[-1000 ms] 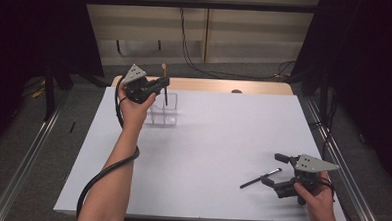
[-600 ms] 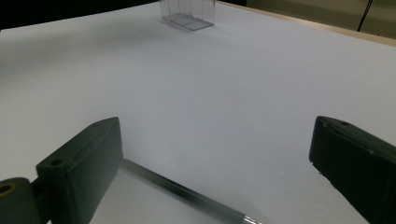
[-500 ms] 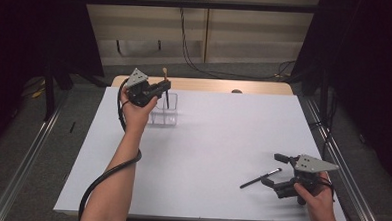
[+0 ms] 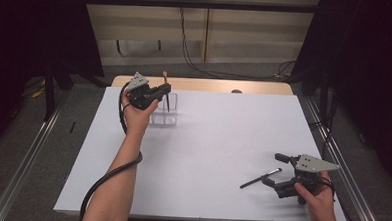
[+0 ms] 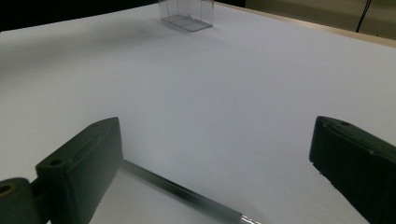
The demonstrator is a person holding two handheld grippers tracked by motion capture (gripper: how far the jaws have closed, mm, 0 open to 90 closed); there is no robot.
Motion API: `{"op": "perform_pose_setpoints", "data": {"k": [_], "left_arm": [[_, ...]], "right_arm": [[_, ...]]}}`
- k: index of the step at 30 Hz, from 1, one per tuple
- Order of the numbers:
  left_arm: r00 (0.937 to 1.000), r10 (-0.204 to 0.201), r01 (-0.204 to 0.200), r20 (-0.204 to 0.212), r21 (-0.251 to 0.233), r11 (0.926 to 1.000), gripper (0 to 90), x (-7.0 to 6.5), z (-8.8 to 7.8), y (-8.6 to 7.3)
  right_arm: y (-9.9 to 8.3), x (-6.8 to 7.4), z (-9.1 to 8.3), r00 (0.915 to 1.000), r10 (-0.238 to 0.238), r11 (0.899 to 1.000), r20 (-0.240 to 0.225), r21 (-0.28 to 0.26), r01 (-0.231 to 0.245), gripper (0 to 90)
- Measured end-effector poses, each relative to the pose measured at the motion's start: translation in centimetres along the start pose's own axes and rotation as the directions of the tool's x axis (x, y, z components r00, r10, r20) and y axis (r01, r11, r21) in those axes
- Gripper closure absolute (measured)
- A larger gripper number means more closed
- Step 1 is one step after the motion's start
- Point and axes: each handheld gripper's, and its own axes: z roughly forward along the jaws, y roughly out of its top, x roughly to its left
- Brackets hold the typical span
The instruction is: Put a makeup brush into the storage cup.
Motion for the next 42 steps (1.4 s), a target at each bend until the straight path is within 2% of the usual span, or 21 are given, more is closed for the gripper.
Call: {"op": "perform_pose_setpoints", "data": {"k": [4,15,18,19,21,23,24,26,28,29,30,36,37,42], "left_arm": [[1.0,0.006,-0.006,0.007,0.009,0.9999,82.9,0.0,0.0,-0.2],[0.9996,-0.021,0.02,0.019,0.021,0.9996,82.2,0.1,-0.1,-0.7],[0.9984,-0.043,0.042,0.037,0.011,0.999,74.1,0.1,-0.3,-0.6],[0.9991,-0.035,0.035,0.022,0.021,0.9992,70.4,0.1,-0.4,-0.5],[0.9975,-0.06,0.06,0.037,0.005,0.9982,63.8,0.2,-0.7,-0.5],[0.9973,-0.068,0.068,0.029,-0.001,0.9977,55.1,0.1,-0.9,-0.4],[0.9956,-0.087,0.087,0.035,-0.002,0.9962,51.7,0.1,-1.0,-0.4],[0.9953,-0.093,0.093,0.024,0.014,0.9956,43.1,0.2,-1.3,-0.5],[0.9913,-0.124,0.123,0.045,0.017,0.9922,39.0,0.3,-1.4,-0.6],[0.9909,-0.129,0.128,0.039,0.025,0.9915,34.6,0.3,-1.5,-0.6],[0.9909,-0.129,0.128,0.038,0.019,0.9916,30.4,0.3,-1.6,-0.7],[0.9928,-0.114,0.113,0.036,0.022,0.9933,18.6,0.2,-2.3,-0.9],[0.9916,-0.123,0.122,0.04,0.017,0.9924,16.9,0.2,-2.4,-1.0],[0.9945,-0.097,0.096,0.041,0.031,0.9949,12.4,-0.1,-2.8,-1.5]], "right_arm": [[0.0,0.0,0.0,1.0,0.003,1.0,-0.001,-0.004,-0.003,2.5],[0.0,0.0,0.1,1.0,0.002,1.0,-0.007,-0.003,-0.002,2.6],[0.0,0.0,0.1,1.0,0.0,1.0,-0.01,-0.006,0.0,2.6],[0.0,0.0,0.1,0.9999,0.001,1.0,-0.011,-0.007,-0.001,2.5],[0.0,0.0,0.1,0.9999,0.002,1.0,-0.012,-0.007,-0.002,2.6],[-0.1,0.0,0.1,0.9999,0.0,1.0,-0.012,-0.002,0.0,2.6],[0.0,0.0,0.1,0.9999,0.0,1.0,-0.012,0.0,0.0,2.6],[0.0,0.0,0.2,0.9999,-0.002,1.0,-0.013,-0.001,0.002,2.6],[0.0,0.1,0.2,0.9999,-0.004,1.0,-0.014,-0.001,0.004,2.6],[0.0,0.1,0.2,0.9999,-0.005,1.0,-0.014,-0.001,0.005,2.6],[0.0,0.1,0.2,0.9999,-0.004,1.0,-0.013,0.002,0.004,2.6],[0.0,0.1,0.3,0.9998,-0.009,1.0,-0.016,0.004,0.009,2.6],[0.0,0.1,0.3,0.9998,-0.009,1.0,-0.016,0.004,0.01,2.6],[0.0,0.1,0.3,0.9999,-0.007,1.0,-0.015,0.005,0.007,2.6]]}}
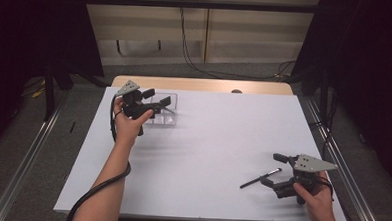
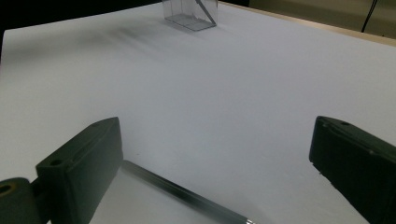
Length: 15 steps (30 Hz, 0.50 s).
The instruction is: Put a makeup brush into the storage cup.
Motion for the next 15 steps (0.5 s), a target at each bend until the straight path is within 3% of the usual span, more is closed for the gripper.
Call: {"op": "perform_pose_setpoints", "data": {"k": [6,15], "left_arm": [[0.9999,0.016,-0.016,-0.002,0.008,0.9998,7.8,-0.4,-0.6,-0.3],[0.9999,-0.011,0.011,0.01,-0.001,0.9999,2.6,-0.7,-1.3,-0.6]], "right_arm": [[0.1,0.0,0.1,1.0,-0.005,1.0,0.0,0.0,0.005,2.6],[0.0,0.0,0.1,1.0,-0.01,1.0,0.002,0.004,0.01,2.6]]}}
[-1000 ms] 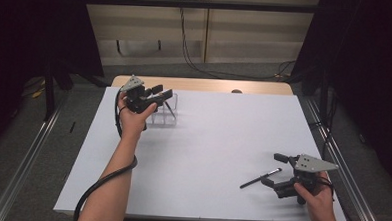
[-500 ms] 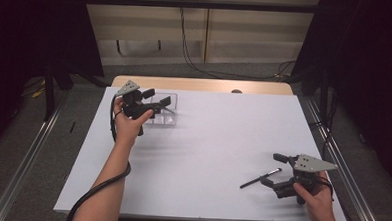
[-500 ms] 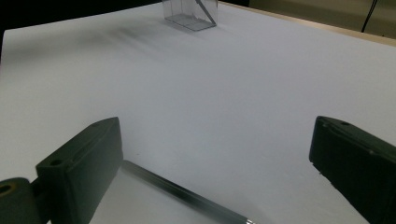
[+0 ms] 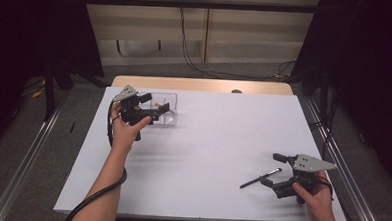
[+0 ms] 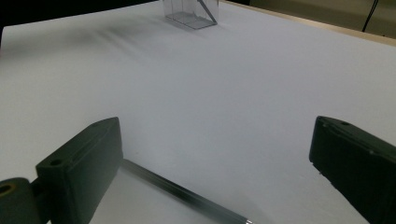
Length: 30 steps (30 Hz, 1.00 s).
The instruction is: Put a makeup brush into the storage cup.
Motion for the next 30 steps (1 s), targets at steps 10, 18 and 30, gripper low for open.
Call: {"op": "perform_pose_setpoints", "data": {"k": [10,18,30], "left_arm": [[0.9993,0.029,-0.03,0.024,0.005,0.9996,0.0,-0.7,-1.0,-0.4],[0.9973,0.061,-0.063,0.041,0.033,0.9975,0.0,-1.6,-1.6,-0.5],[0.9954,0.073,-0.075,0.062,0.024,0.9969,0.0,-2.2,-2.7,-1.2]], "right_arm": [[0.2,0.2,0.2,0.9999,-0.01,1.0,-0.005,0.006,0.01,2.6],[0.4,0.1,0.1,0.9999,-0.012,1.0,0.005,-0.008,0.012,2.6],[0.5,0.3,0.0,0.9999,-0.013,1.0,0.005,-0.018,0.013,2.5]]}}
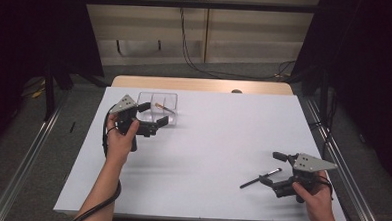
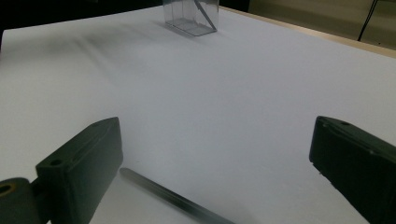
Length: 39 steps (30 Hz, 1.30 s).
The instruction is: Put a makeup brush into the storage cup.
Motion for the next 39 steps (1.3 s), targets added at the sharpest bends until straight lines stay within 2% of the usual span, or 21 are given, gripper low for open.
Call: {"op": "perform_pose_setpoints", "data": {"k": [12,16,25,39], "left_arm": [[0.9999,0.006,-0.006,0.014,-0.027,0.9996,0.0,-0.5,-1.7,-1.2],[0.9998,-0.002,0.003,0.02,-0.041,0.9992,0.0,-0.7,-2.1,-1.7],[0.9994,0.006,-0.006,0.035,-0.017,0.9998,0.0,-1.4,-2.3,-2.8],[0.9977,0.022,-0.022,0.064,0.007,0.9997,0.0,-1.7,-3.3,-3.4]], "right_arm": [[0.1,0.1,0.0,1.0,-0.003,1.0,0.002,-0.004,0.003,2.5],[0.1,0.1,0.0,1.0,-0.006,1.0,0.002,-0.001,0.006,2.5],[0.0,0.0,-0.2,0.9999,0.001,1.0,0.013,-0.004,0.0,2.4],[-0.1,0.0,-0.4,0.9999,-0.003,1.0,0.015,-0.003,0.003,2.4]]}}
